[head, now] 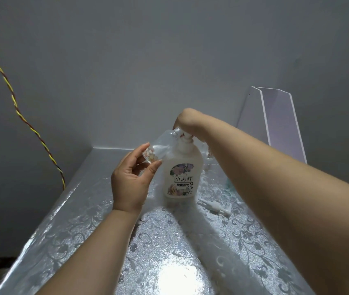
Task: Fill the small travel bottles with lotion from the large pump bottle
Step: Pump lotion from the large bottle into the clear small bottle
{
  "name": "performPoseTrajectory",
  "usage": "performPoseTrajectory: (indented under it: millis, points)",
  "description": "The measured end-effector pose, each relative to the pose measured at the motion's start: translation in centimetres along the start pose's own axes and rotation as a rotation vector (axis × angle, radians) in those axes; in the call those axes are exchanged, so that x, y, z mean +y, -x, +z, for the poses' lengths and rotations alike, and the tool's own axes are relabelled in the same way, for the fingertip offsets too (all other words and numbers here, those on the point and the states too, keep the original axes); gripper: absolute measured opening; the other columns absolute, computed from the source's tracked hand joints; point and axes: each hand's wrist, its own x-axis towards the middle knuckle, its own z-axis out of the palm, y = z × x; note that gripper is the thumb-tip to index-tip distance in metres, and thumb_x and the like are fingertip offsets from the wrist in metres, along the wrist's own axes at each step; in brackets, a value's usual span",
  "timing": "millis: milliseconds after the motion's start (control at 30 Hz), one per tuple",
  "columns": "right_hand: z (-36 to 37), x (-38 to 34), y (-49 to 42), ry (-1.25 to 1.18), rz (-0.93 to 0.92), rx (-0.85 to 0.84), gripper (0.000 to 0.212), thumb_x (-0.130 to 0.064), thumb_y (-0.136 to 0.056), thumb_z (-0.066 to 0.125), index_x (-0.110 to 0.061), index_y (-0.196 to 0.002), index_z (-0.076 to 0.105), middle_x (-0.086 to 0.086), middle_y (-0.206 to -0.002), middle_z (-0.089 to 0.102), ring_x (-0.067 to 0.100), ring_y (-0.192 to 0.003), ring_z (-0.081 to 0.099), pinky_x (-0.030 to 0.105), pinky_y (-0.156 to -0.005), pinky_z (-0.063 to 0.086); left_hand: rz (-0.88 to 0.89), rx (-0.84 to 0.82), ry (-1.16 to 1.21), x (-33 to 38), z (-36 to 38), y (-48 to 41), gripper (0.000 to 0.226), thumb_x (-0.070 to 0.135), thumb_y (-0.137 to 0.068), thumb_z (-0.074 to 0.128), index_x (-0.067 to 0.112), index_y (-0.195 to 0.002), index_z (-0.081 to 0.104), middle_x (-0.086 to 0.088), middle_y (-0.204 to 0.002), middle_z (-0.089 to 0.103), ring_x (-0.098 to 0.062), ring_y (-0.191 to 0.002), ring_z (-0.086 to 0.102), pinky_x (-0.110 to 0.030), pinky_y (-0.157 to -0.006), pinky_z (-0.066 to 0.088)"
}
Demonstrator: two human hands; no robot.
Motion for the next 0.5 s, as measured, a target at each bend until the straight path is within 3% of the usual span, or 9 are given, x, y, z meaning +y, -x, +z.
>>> performPoseTrajectory:
  millis: [33, 167, 267, 433, 500]
  points:
    - [-0.1, 0.2, -0.3, -0.033, -0.007, 0.024, 0.052, 0.012, -0.077, 0.038, 0.007, -0.126, 0.056, 0.022, -0.105, 0.058, 0.019, -0.091, 0.053, 0.024, -0.074, 0.035, 0.007, 0.003, -0.002, 0.0, 0.0, -0.1, 0.044, 0.053, -0.069, 0.074, 0.057, -0.111, 0.063, 0.007, -0.086, 0.063, -0.009, -0.078, 0.058, -0.027, -0.079, 0.052]
    - [-0.4, 0.2, -0.8, -0.113, -0.039, 0.054, 0.027, -0.003, -0.095, 0.042, 0.009, -0.11, 0.06, 0.02, -0.103, 0.06, 0.029, -0.091, 0.06, 0.029, -0.072, 0.04, 0.016, 0.005, 0.005, 0.2, 0.0, -0.1, 0.045, 0.052, -0.07, 0.075, 0.055, -0.112, 0.063, 0.0, -0.093, 0.068, -0.012, -0.083, 0.062, -0.033, -0.083, 0.055]
    - [0.1, 0.3, -1.0, -0.213, -0.024, 0.045, 0.035, -0.005, -0.097, 0.042, 0.005, -0.129, 0.052, 0.023, -0.129, 0.057, 0.035, -0.118, 0.058, 0.033, -0.081, 0.047, 0.017, 0.001, 0.001, 0.2, 0.0, 0.0, 0.044, 0.052, -0.071, 0.076, 0.054, -0.113, 0.063, 0.001, -0.095, 0.069, -0.011, -0.084, 0.064, -0.03, -0.083, 0.055]
    - [1.1, 0.7, -1.5, -0.204, -0.011, 0.036, 0.039, -0.005, -0.098, 0.042, 0.002, -0.135, 0.047, 0.021, -0.138, 0.05, 0.034, -0.128, 0.049, 0.029, -0.079, 0.036, 0.002, 0.002, 0.008, 0.1, 0.1, 0.3, 0.044, 0.039, -0.07, 0.078, 0.056, -0.108, 0.064, 0.01, -0.085, 0.063, -0.006, -0.077, 0.057, -0.026, -0.078, 0.051]
    - [1.2, 0.7, -1.5, -0.185, -0.018, 0.059, 0.039, -0.005, -0.097, 0.043, 0.002, -0.135, 0.048, 0.021, -0.138, 0.05, 0.034, -0.128, 0.049, 0.031, -0.08, 0.039, -0.004, 0.0, 0.01, 0.0, 0.1, 0.3, 0.045, 0.038, -0.07, 0.08, 0.056, -0.108, 0.064, 0.01, -0.083, 0.062, -0.006, -0.076, 0.056, -0.025, -0.077, 0.051]
